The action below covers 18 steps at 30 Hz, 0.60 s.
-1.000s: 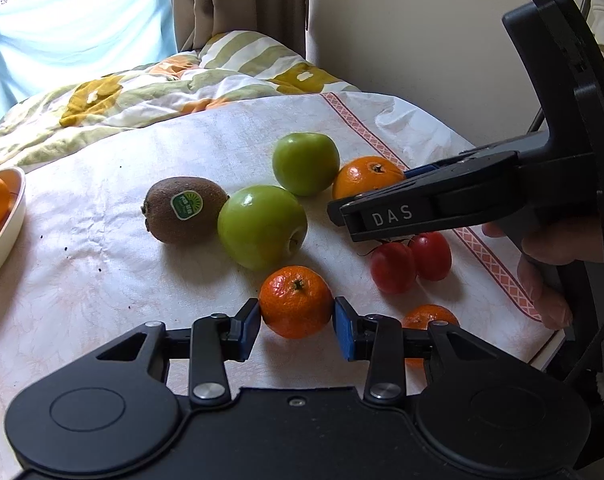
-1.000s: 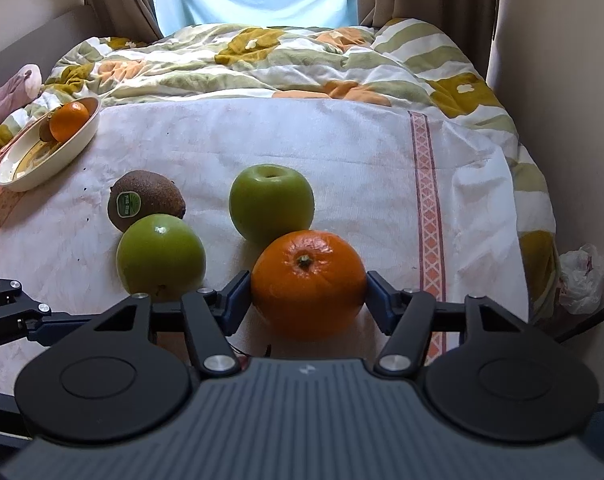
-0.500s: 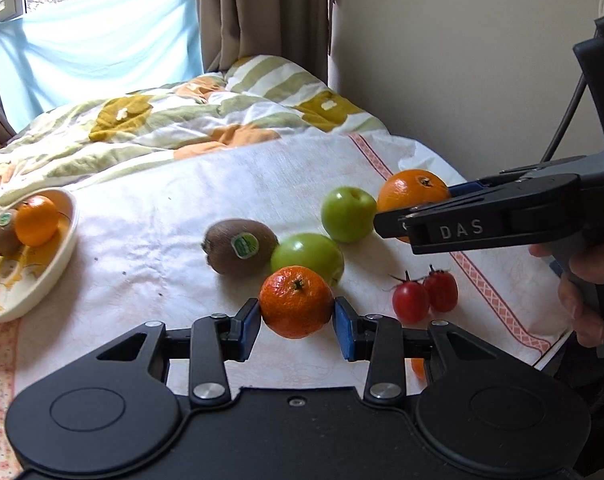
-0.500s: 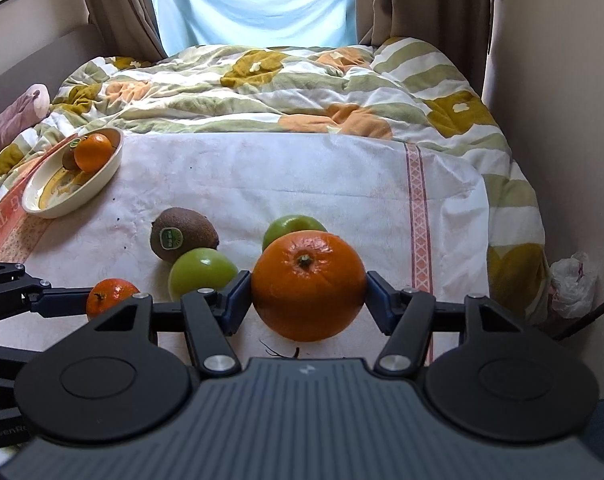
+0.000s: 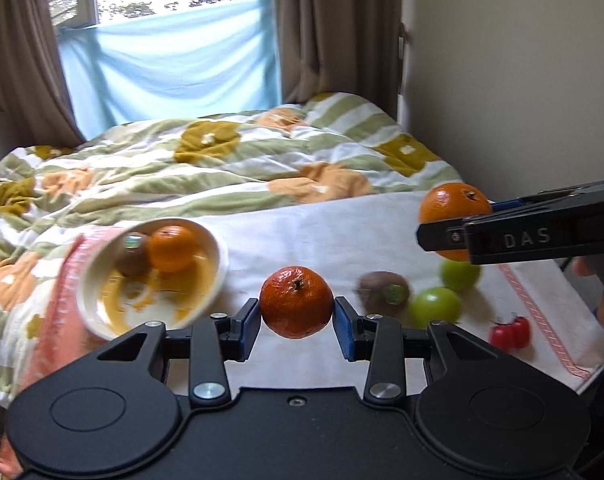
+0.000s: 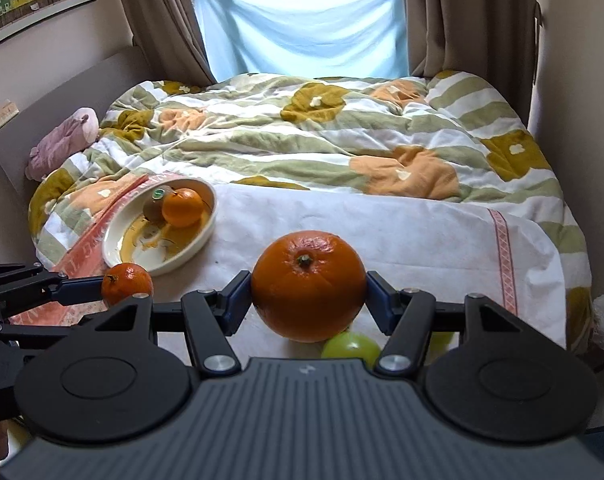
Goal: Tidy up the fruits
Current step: 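Carry both fruits to the duck bowl and release them inside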
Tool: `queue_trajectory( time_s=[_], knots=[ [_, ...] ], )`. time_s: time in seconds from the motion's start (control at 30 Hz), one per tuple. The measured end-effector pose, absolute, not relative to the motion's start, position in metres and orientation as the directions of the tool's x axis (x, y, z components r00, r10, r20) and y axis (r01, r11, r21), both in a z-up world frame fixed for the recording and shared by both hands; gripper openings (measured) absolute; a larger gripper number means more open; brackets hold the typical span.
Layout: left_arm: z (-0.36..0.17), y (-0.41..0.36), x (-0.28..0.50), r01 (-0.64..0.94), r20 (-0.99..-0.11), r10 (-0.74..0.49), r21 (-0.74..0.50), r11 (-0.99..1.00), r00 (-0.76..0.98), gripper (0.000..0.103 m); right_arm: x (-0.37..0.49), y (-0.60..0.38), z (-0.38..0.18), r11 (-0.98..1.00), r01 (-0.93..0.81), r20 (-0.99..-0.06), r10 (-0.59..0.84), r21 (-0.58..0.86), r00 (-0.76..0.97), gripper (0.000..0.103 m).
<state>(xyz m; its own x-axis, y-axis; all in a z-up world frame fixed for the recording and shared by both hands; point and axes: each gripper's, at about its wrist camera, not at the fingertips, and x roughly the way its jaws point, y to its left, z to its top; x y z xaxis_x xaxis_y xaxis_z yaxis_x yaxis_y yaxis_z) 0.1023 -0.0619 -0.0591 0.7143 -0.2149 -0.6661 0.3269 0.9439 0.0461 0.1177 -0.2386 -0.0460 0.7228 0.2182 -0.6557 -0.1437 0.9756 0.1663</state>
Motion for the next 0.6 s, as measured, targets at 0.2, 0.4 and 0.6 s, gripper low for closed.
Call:
queue_trajectory(
  time_s=[0.2,0.4,0.6],
  knots=[
    [-0.05,-0.003,0.133,0.253,-0.666,-0.151,0.058,0.966,0.731,0.043,0.146,-0.181,-0.033,0.967,-0.179,-0.649,0.253,0.18,0.717,0.076],
    [-0.059,0.052,0.176,0.218,-0.68,-0.118,0.063,0.974,0.724,0.043,0.181,-0.124,-0.046,0.968,-0.189,-0.67,0.252,0.167,0.698,0.076],
    [-0.075,0.088,0.218,0.215,-0.71,-0.124,0.04,0.976,0.694,0.043,0.214,-0.084,-0.071,0.971,-0.175,-0.717,0.24,0.165,0.654,0.076]
  ],
)
